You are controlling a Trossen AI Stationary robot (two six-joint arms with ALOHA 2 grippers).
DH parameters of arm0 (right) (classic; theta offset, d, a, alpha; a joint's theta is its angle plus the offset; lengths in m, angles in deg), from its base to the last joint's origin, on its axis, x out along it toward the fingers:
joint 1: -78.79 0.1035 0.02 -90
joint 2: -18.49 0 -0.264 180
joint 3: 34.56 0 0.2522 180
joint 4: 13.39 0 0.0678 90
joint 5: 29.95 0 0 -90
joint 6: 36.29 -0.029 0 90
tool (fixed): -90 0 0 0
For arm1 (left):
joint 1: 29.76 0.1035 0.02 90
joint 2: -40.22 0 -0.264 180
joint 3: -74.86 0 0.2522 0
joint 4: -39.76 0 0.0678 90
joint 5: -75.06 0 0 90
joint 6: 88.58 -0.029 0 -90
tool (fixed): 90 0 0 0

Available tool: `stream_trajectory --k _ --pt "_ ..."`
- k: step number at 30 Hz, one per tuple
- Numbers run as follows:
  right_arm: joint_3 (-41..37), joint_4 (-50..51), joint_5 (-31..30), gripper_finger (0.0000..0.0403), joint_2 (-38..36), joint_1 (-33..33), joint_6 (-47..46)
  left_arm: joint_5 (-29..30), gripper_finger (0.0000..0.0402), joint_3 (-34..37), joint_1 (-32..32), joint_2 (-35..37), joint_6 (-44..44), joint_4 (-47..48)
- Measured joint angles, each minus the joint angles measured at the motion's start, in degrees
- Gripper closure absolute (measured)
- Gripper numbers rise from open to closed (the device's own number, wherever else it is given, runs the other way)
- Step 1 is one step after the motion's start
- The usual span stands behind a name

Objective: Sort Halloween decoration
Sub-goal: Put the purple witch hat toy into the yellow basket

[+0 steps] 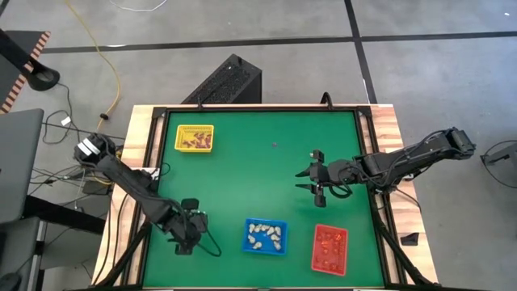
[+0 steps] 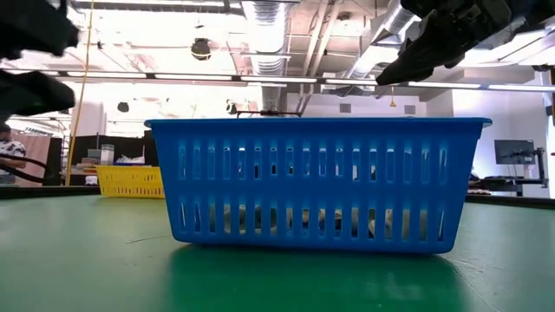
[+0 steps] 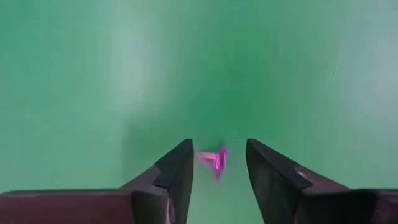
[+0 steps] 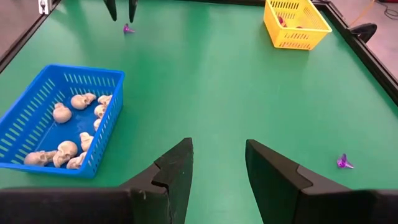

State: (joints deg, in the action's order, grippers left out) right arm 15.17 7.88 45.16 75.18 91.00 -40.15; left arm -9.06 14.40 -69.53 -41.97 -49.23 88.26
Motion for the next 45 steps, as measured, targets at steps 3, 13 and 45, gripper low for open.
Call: stream_trajectory --k 3,13,45 --pt "0.0 0.0 0.0 0.0226 0.0 0.0 0.0 -0.8 0.0258 0.0 -1.7 -1.4 0.6 0.2" --pt "0.0 -0.5 0.0 0.0226 0.0 0.0 -0.2 3.8 0.0275 0.0 -5.5 -3.0 2.1 0.7" --pt "0.0 -0.8 -0.2 0.0226 0.0 -0.1 -0.2 5.7 0.0401 -1.6 2.3 -3.4 -12.3 -1.2"
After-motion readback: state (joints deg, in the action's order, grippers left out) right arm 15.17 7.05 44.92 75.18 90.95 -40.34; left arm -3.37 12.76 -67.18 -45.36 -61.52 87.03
